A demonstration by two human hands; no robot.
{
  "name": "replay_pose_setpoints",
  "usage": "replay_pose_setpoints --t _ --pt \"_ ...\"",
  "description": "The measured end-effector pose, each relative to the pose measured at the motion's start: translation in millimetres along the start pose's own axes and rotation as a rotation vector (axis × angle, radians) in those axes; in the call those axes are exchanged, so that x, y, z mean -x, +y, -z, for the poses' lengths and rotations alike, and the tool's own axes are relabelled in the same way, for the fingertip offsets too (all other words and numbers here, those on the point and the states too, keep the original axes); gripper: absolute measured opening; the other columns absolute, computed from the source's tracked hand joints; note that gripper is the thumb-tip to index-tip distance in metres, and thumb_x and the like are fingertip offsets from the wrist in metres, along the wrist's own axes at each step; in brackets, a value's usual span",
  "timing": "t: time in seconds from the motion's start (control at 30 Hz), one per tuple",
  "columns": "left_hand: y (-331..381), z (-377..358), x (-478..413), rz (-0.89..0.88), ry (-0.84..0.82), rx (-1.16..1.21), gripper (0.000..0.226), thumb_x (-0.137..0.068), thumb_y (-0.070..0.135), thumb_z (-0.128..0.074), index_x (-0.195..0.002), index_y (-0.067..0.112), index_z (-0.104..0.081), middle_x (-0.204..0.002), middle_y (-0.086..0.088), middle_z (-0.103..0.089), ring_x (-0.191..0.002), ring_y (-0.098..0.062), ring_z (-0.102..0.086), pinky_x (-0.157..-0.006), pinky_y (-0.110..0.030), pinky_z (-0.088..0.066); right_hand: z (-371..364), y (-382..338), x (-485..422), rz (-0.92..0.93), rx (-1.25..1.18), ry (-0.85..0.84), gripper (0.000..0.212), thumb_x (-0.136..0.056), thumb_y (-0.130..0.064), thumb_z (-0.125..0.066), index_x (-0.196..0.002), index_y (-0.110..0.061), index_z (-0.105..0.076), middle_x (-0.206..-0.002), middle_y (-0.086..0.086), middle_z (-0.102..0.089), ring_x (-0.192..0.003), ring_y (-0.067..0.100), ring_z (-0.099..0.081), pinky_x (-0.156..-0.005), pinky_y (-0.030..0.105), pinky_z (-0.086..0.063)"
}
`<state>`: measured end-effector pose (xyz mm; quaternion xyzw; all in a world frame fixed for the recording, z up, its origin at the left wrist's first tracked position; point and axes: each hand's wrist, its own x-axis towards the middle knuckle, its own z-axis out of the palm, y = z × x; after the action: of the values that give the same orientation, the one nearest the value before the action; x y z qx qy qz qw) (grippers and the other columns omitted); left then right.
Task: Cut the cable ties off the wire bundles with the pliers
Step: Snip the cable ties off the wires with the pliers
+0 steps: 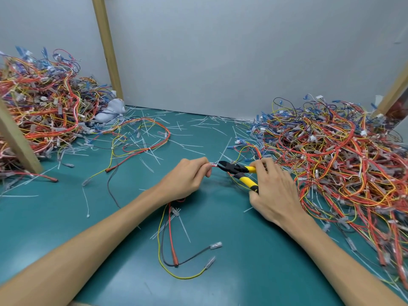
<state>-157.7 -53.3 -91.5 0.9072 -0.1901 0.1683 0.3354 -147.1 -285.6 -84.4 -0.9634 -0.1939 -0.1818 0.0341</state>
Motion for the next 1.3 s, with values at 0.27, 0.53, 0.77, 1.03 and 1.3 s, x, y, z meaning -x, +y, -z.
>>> replay_pose_setpoints --t 0.27,0.53,0.77,1.03,1.3 --pt "2.7 0.2 -0.1 -0.031 -0.024 -0.013 0.028 -0.103 0.015 -0.041 -0.077 0.018 -0.051 -0.049 0.009 -0.038 -0.049 -0.009 -0.041 -0.053 -0.014 -0.029 -1.5 -1.5 0.7 0.056 0.006 0.043 0.038 -0.071 -0.023 -0.06 -0.107 -0.016 -0.051 -0.094 0.001 -0.054 -0.084 0.026 -0.049 -0.07 0.037 -0.037" --pt "3.0 -0.9 1.6 -0.035 -0.058 -0.006 0.029 -0.103 0.016 -0.039 -0.077 0.019 -0.05 -0.052 0.007 -0.039 -0.051 -0.01 -0.041 -0.054 -0.015 -0.03 -1.8 1.4 0.5 0.057 -0.09 0.03 0.021 -0.077 -0.033 -0.057 -0.091 -0.02 -0.047 -0.076 -0.006 -0.047 -0.067 0.021 -0.04 -0.054 0.03 -0.028" --pt "2.8 -5.8 3.0 -0.024 -0.07 0.011 0.029 -0.103 0.016 -0.039 -0.076 0.019 -0.05 -0.052 0.007 -0.04 -0.051 -0.011 -0.041 -0.054 -0.015 -0.03 -3.8 0.7 1.2 -0.004 -0.082 0.048 0.029 -0.082 -0.044 -0.058 -0.074 -0.022 -0.041 -0.065 -0.006 -0.048 -0.061 0.027 -0.046 -0.051 0.032 -0.032" --pt "3.3 -6.7 4.4 0.0 -0.075 0.043 0.029 -0.103 0.019 -0.039 -0.077 0.02 -0.051 -0.051 0.008 -0.039 -0.049 -0.012 -0.038 -0.052 -0.017 -0.029 -7.9 1.4 1.2 0.048 -0.098 0.063 0.04 -0.079 -0.039 -0.065 -0.115 -0.022 -0.058 -0.098 -0.001 -0.06 -0.091 0.024 -0.053 -0.074 0.034 -0.04" --pt "3.5 -6.5 5.5 0.024 -0.103 0.056 0.029 -0.103 0.02 -0.038 -0.078 0.021 -0.052 -0.059 -0.014 -0.05 -0.05 -0.015 -0.035 -0.057 -0.034 -0.036 -3.7 1.2 1.7 0.062 -0.084 0.015 0.02 -0.076 -0.033 -0.06 -0.087 -0.02 -0.049 -0.077 -0.005 -0.05 -0.075 0.024 -0.048 -0.059 0.031 -0.027"
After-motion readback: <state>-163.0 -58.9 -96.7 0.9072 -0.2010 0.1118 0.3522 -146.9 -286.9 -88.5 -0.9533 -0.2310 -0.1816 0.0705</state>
